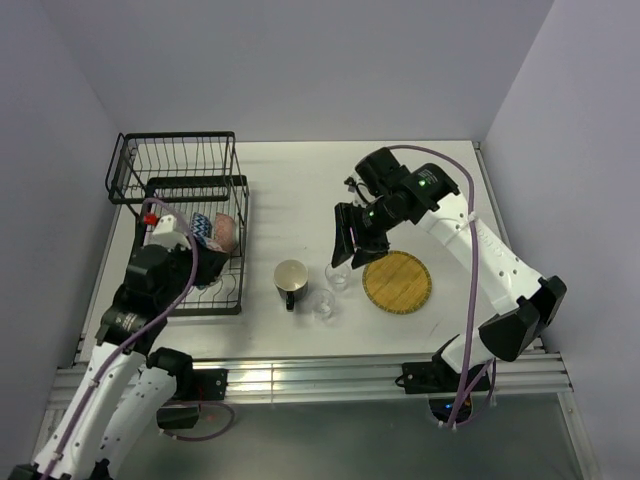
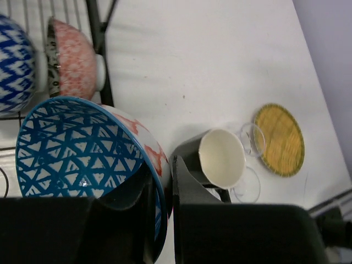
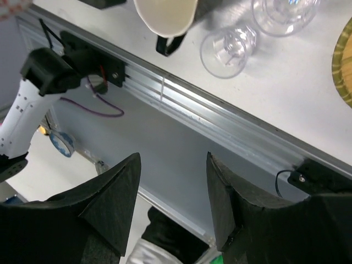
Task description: Load the mixed dishes into the dish rack
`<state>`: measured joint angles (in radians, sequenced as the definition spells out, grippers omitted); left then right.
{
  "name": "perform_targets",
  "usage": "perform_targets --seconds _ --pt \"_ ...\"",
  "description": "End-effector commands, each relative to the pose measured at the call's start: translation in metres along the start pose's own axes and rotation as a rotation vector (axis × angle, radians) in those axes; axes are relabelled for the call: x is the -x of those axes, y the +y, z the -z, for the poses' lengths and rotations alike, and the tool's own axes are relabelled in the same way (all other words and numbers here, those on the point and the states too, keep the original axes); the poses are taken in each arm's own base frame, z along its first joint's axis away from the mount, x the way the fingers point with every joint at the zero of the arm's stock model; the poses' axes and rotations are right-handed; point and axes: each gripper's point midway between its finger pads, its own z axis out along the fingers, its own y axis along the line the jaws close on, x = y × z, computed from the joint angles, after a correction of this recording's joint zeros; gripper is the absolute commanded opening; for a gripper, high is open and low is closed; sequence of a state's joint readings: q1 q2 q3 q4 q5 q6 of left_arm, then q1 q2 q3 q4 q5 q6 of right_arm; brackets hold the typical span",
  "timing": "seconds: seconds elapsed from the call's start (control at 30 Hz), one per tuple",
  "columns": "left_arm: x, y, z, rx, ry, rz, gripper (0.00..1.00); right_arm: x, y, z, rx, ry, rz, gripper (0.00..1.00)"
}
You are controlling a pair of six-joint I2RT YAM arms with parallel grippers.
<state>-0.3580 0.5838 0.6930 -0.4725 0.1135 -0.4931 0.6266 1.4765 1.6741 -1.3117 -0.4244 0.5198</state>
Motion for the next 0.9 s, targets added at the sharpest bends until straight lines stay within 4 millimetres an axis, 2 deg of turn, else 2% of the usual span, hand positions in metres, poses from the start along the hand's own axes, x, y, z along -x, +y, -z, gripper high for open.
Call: perform_targets --seconds 0.0,0.1,0.27,0.37,0.57,0.63,0.67,0.73,0.87 --pt "0.037 0.0 0.0 -0.053 -0.212 0.155 0.0 -0.012 0.001 0.01 0.041 -0.003 0.046 0.58" --pt "0.041 0.021 -0.002 0.007 -0.274 0.269 0.0 -0.02 -0.003 0.004 0.043 0.03 0.051 0.58" --pt "0.055 0.036 0.004 0.058 -0.361 0.359 0.0 -0.028 -0.013 -0.004 0.022 0.075 0.057 0.57" --pt "0.054 0.051 0.008 0.116 -0.391 0.45 0.0 -0.032 -0.011 -0.006 0.041 0.091 0.056 0.57" --pt "0.031 0.078 0.004 0.202 -0.39 0.643 0.0 -0.037 -0.008 -0.003 0.056 0.101 0.068 0.57" --pt "0.031 0.086 0.005 0.21 -0.419 0.672 0.0 -0.039 -0.007 -0.003 0.058 0.106 0.074 0.57" --pt "0.034 0.083 0.004 0.183 -0.435 0.685 0.0 -0.041 -0.007 -0.003 0.059 0.109 0.076 0.57" --pt "0.033 0.097 0.002 0.195 -0.462 0.716 0.0 -0.043 -0.008 -0.004 0.055 0.113 0.08 0.57" --pt "0.038 0.107 -0.005 0.144 -0.502 0.769 0.0 -0.047 -0.009 -0.005 0.054 0.122 0.088 0.57"
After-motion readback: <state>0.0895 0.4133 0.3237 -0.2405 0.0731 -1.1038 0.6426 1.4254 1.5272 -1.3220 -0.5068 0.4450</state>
